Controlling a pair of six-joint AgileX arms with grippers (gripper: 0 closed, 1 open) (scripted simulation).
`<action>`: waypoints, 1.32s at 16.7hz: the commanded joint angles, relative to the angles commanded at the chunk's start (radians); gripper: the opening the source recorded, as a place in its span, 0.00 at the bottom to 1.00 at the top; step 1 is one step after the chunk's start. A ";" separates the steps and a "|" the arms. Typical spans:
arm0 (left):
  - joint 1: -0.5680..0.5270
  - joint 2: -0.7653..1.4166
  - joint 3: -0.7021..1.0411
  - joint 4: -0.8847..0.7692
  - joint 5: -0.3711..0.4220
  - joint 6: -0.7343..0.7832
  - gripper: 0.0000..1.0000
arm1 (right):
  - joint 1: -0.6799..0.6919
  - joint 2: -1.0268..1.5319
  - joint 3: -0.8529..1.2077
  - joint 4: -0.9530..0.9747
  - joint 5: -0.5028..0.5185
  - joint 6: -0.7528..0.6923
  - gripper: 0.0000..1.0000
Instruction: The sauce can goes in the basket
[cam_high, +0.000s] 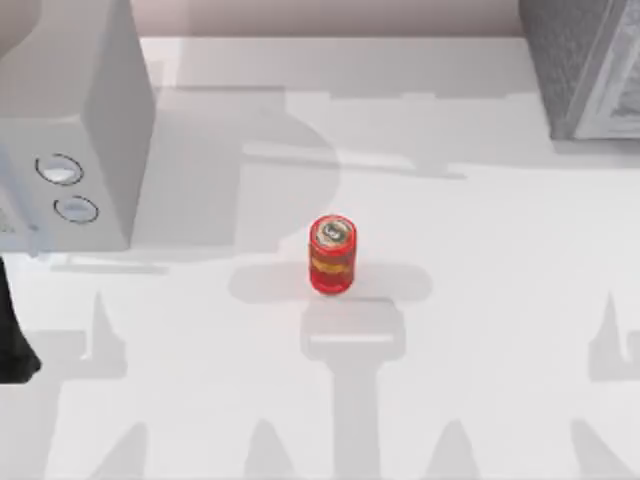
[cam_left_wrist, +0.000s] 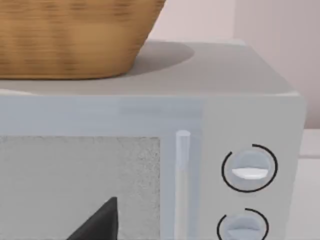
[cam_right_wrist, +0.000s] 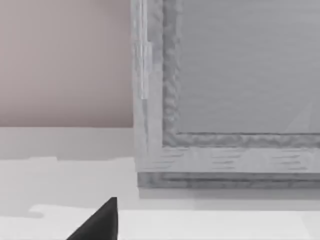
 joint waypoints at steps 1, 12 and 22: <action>0.000 0.000 0.000 0.000 0.000 0.000 1.00 | 0.000 0.000 0.000 0.000 0.000 0.000 1.00; -0.075 0.457 0.206 0.281 0.221 0.020 1.00 | 0.000 0.000 0.000 0.000 0.000 0.000 1.00; -0.141 1.184 0.497 0.734 0.563 0.044 1.00 | 0.000 0.000 0.000 0.000 0.000 0.000 1.00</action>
